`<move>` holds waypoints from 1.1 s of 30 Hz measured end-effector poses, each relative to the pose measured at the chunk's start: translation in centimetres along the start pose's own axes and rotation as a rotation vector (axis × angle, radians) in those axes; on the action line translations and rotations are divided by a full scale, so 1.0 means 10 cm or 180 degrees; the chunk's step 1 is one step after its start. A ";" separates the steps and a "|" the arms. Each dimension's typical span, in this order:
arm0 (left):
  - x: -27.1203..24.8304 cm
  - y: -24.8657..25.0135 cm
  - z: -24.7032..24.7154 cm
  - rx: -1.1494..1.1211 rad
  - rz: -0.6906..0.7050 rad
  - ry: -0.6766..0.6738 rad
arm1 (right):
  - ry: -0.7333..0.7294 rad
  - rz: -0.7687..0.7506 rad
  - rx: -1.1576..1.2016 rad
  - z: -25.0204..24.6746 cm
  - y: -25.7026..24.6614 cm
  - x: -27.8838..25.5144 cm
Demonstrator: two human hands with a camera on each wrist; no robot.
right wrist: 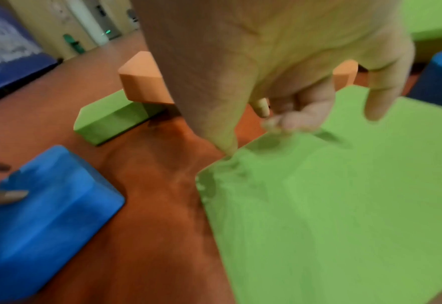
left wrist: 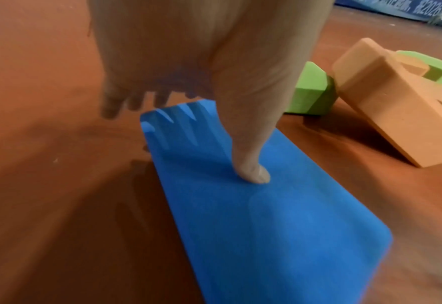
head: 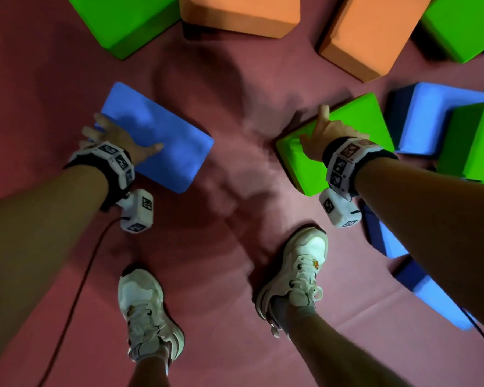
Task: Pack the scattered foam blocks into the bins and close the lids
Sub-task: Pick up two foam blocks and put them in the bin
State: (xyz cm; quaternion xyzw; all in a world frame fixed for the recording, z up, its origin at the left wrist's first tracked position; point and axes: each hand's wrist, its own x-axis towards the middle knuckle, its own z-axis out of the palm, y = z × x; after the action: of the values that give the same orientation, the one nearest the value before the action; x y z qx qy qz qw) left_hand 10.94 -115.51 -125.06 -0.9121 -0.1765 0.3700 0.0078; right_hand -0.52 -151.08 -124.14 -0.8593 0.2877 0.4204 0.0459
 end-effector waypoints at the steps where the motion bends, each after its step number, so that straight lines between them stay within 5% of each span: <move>1: 0.08 0.00 -0.08 0.0097 -0.0036 -0.0030 | 0.0181 0.0036 -0.0108 -0.03 0.05 0.03; 6: 0.23 0.09 -0.23 0.0517 0.0531 -0.0655 | 0.0152 0.0022 -0.0451 -0.12 0.31 0.21; 10: 0.03 0.38 0.10 0.0242 0.1026 -0.1222 | -0.0107 0.0356 0.0058 -0.09 0.52 0.34; 15: -0.14 0.52 0.65 -0.0463 0.0303 -0.0970 | 0.0141 0.0862 0.0536 0.02 0.80 0.40; 22: -0.22 0.28 0.39 -0.0950 0.0373 -0.1503 | 0.0030 0.1304 0.0806 0.08 0.91 0.11; 28: -0.52 0.17 -0.21 -0.0793 0.0549 -0.0887 | 0.0162 0.0875 0.1528 -0.15 0.65 -0.35; 33: -0.79 -0.08 -0.59 -0.0841 0.0914 -0.0483 | 0.0015 0.0109 0.0721 -0.57 0.00 -0.88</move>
State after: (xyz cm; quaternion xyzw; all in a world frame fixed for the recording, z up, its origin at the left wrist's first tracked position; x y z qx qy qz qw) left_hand 9.47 -116.64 -115.32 -0.8905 -0.0918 0.4085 -0.1780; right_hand -0.81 -148.87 -113.87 -0.8445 0.3481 0.3839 0.1348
